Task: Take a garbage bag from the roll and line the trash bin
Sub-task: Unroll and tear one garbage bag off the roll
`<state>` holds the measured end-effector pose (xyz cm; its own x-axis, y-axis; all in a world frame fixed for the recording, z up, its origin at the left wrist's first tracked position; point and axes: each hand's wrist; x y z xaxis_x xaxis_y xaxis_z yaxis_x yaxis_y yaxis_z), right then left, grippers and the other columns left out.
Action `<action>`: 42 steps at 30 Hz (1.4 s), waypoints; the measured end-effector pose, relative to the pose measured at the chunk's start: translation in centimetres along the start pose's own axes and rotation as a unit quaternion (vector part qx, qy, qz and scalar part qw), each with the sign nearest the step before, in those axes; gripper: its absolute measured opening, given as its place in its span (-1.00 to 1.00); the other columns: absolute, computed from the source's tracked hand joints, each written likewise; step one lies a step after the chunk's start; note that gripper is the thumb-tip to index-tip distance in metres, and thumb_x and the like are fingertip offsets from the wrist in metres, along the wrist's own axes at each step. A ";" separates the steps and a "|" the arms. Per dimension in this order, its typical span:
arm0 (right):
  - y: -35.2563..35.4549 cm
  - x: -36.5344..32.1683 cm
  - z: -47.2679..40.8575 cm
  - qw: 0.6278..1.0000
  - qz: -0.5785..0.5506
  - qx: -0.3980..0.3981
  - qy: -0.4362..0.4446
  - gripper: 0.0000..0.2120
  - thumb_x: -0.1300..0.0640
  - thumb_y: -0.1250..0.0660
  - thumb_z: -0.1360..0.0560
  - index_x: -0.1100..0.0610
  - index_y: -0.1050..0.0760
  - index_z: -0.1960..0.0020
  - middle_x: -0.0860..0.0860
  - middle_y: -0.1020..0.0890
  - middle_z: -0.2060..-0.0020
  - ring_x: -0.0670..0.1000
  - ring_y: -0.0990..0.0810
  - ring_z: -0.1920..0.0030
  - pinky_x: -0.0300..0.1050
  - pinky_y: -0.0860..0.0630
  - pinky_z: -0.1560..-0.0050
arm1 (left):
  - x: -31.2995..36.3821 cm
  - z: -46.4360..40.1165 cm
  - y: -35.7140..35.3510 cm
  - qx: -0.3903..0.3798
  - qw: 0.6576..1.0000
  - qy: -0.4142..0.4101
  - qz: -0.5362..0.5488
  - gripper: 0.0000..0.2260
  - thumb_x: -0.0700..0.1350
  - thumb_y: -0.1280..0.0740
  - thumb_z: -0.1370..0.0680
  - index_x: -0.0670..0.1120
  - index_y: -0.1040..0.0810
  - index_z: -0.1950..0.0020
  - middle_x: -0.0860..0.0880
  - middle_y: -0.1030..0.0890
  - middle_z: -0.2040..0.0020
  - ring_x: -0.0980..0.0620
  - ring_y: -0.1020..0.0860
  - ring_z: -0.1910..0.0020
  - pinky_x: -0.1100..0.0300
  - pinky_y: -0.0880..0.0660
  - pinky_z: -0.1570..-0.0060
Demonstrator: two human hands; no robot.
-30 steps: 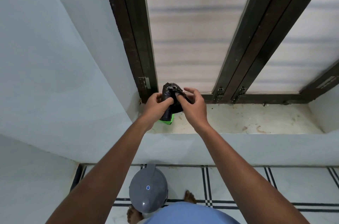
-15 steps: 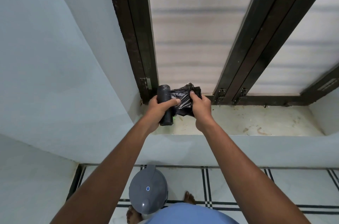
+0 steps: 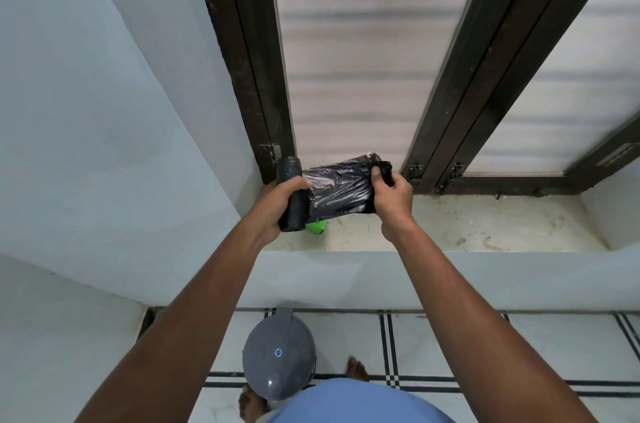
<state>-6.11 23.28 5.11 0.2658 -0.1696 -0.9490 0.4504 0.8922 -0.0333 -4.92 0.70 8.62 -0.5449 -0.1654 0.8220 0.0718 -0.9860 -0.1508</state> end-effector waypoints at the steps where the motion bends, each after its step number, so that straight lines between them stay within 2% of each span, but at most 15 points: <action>1: 0.2 0.1 -0.2 1.000 0.004 0.003 0.005 -0.83 0.02 -0.41 -0.74 0.06 -0.65 -0.02 -0.04 -0.74 0.05 -0.07 -0.67 0.09 -0.24 -0.60 0.14 | 0.2 0.0 0.1 0.001 1.000 0.012 0.017 -0.81 -0.07 -0.51 -0.54 -0.10 -0.68 -0.12 -0.08 -0.74 0.16 -0.04 -0.69 0.29 0.14 -0.61 0.35; 4: 0.9 0.3 -0.8 1.000 0.011 0.017 0.008 -0.82 -0.01 -0.42 -0.74 0.04 -0.66 -0.01 -0.03 -0.76 0.04 -0.02 -0.67 0.04 -0.07 -0.65 -0.04 | 0.7 -0.2 0.6 -0.013 0.998 0.009 0.053 -0.74 0.00 -0.52 -0.53 -0.12 -0.71 -0.13 -0.12 -0.77 0.02 -0.11 -0.72 0.16 0.09 -0.64 0.21; 8: 1.9 0.2 -1.2 0.999 0.014 0.035 0.011 -0.88 0.02 -0.42 -0.74 0.05 -0.70 -0.12 -0.11 -0.74 0.07 -0.02 -0.68 0.02 -0.24 -0.59 0.10 | 0.4 -0.5 1.1 -0.002 0.999 -0.035 -0.006 -0.57 -0.10 -0.66 -0.46 -0.13 -0.70 -0.29 -0.14 -0.80 -0.14 -0.16 -0.78 -0.05 0.02 -0.70 0.09; 11: 2.6 -0.1 -1.2 0.999 -0.031 0.041 -0.014 -0.83 -0.05 -0.49 -0.68 0.04 -0.72 -0.17 -0.07 -0.78 -0.01 0.08 -0.76 -0.14 -0.01 -0.74 -0.08 | 0.3 -1.0 1.2 0.032 0.999 -0.036 0.017 -0.60 -0.08 -0.63 -0.48 -0.15 -0.69 -0.28 -0.14 -0.80 -0.12 -0.18 -0.78 -0.06 0.02 -0.71 0.10; 14: 1.6 -0.4 1.0 0.988 -0.122 0.027 -0.088 -0.37 -0.34 -0.58 -0.49 0.08 -0.60 -0.34 0.05 -0.73 -0.23 0.07 -0.74 -0.16 0.04 -0.76 -0.03 | 0.4 -1.4 0.5 0.061 0.995 -0.050 0.061 -0.65 -0.10 -0.60 -0.50 -0.15 -0.67 -0.24 -0.12 -0.77 -0.04 -0.10 -0.76 0.08 -0.01 -0.72 0.07; 16: 0.5 0.3 3.2 0.978 -0.116 0.000 -0.174 0.02 -0.62 -0.50 -0.31 0.05 -0.45 -0.50 0.10 -0.60 -0.38 0.14 -0.66 -0.27 0.16 -0.73 -0.19 | 0.6 -1.4 -0.2 0.049 0.993 -0.057 0.091 -0.68 -0.12 -0.59 -0.51 -0.13 -0.67 -0.24 -0.10 -0.74 0.01 -0.07 -0.74 0.11 -0.01 -0.71 0.06; 18: -0.6 1.7 5.6 0.957 -0.125 -0.081 -0.250 0.14 -0.74 -0.40 -0.23 -0.02 -0.39 -0.56 0.15 -0.55 -0.40 0.20 -0.64 -0.32 0.26 -0.69 -0.29 | 0.6 -1.6 -0.9 0.035 0.992 -0.068 0.104 -0.59 -0.08 -0.60 -0.49 -0.12 -0.65 -0.30 -0.09 -0.74 -0.01 -0.10 -0.74 0.04 -0.06 -0.72 -0.03; 19: -1.3 2.3 6.8 0.944 -0.130 -0.132 -0.272 0.15 -0.75 -0.39 -0.24 0.07 -0.42 -0.52 0.16 -0.59 -0.39 0.21 -0.65 -0.33 0.27 -0.69 -0.30 | 0.5 -1.7 -1.2 0.029 0.993 -0.072 0.094 -0.54 -0.05 -0.61 -0.47 -0.11 -0.65 -0.33 -0.08 -0.75 -0.02 -0.12 -0.74 -0.01 -0.10 -0.71 -0.10; 22: -3.9 2.6 8.9 0.946 -0.093 -0.212 -0.227 -0.22 -0.55 -0.44 -0.45 0.02 -0.61 -0.39 0.07 -0.74 -0.30 0.16 -0.72 -0.31 0.14 -0.72 -0.23 | 0.3 -1.7 -1.6 0.014 0.996 -0.079 0.032 -0.61 -0.02 -0.61 -0.50 -0.07 -0.66 -0.28 -0.13 -0.77 -0.05 -0.17 -0.76 -0.08 -0.14 -0.71 -0.18; 24: -5.0 2.1 8.7 0.970 -0.074 -0.164 -0.162 -0.57 -0.29 -0.50 -0.60 -0.02 -0.68 -0.31 0.01 -0.79 -0.22 0.15 -0.76 -0.26 -0.03 -0.69 -0.03 | 0.3 -1.7 -1.6 0.002 0.997 -0.066 0.028 -0.64 -0.03 -0.59 -0.53 -0.14 -0.68 -0.26 -0.20 -0.77 -0.14 -0.23 -0.75 -0.18 -0.19 -0.69 -0.25; 27: -4.9 1.6 6.7 0.984 -0.091 -0.078 -0.130 -0.80 -0.05 -0.49 -0.68 0.08 -0.71 -0.17 0.00 -0.81 -0.03 0.04 -0.79 -0.01 -0.17 -0.61 0.24 | 0.5 -1.7 -1.0 -0.027 0.996 -0.020 0.083 -0.61 0.03 -0.51 -0.56 -0.17 -0.70 -0.29 -0.23 -0.74 -0.27 -0.24 -0.68 -0.34 -0.21 -0.61 -0.38; 32: -4.5 1.7 6.2 0.985 -0.105 -0.060 -0.126 -0.85 0.00 -0.47 -0.70 0.08 -0.68 -0.13 -0.04 -0.78 0.12 -0.08 -0.71 0.20 -0.18 -0.61 0.26 | 0.3 -1.0 -0.6 -0.067 0.995 0.027 0.074 -0.48 0.18 -0.52 -0.59 -0.10 -0.65 -0.45 -0.16 -0.74 -0.32 -0.14 -0.70 -0.33 -0.11 -0.64 -0.35; 36: -4.4 1.8 5.7 0.985 -0.112 -0.040 -0.125 -0.73 -0.03 -0.47 -0.70 0.17 -0.68 -0.21 0.03 -0.79 0.01 0.00 -0.74 0.07 -0.18 -0.63 0.28 | 0.5 -1.2 -0.5 -0.069 0.994 0.031 0.078 -0.59 -0.09 -0.47 -0.62 -0.28 -0.62 -0.41 -0.22 -0.72 -0.30 -0.16 -0.73 -0.15 0.03 -0.70 -0.09; 39: -3.7 1.6 5.0 0.986 -0.111 -0.031 -0.121 -0.75 -0.03 -0.48 -0.70 0.16 -0.70 -0.20 0.01 -0.77 0.04 0.03 -0.72 0.10 -0.19 -0.62 0.31 | 1.2 -0.9 -0.1 -0.066 0.987 0.043 0.140 -0.74 -0.09 -0.38 -0.62 -0.18 -0.68 -0.24 -0.19 -0.76 -0.11 -0.16 -0.73 -0.01 -0.04 -0.67 -0.14; 42: -3.1 1.4 4.6 0.986 -0.116 -0.026 -0.119 -0.82 -0.01 -0.47 -0.70 0.10 -0.70 -0.14 0.01 -0.76 0.02 0.05 -0.73 0.08 -0.20 -0.62 0.33 | 0.9 -1.1 0.0 -0.076 0.992 0.028 0.099 -0.64 -0.10 -0.49 -0.61 -0.20 -0.68 -0.38 -0.22 -0.75 -0.27 -0.15 -0.74 -0.13 -0.05 -0.68 -0.23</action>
<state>-3.19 18.38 5.34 0.3562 -0.4589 -0.8140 0.4799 0.8373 -0.2620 -6.36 0.62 8.72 -0.5790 -0.3494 0.7367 0.0578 -0.9188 -0.3904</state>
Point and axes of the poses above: each hand's wrist, its own z-axis away from the middle knuckle, its own y-axis out of the back of the hand, x = y × z
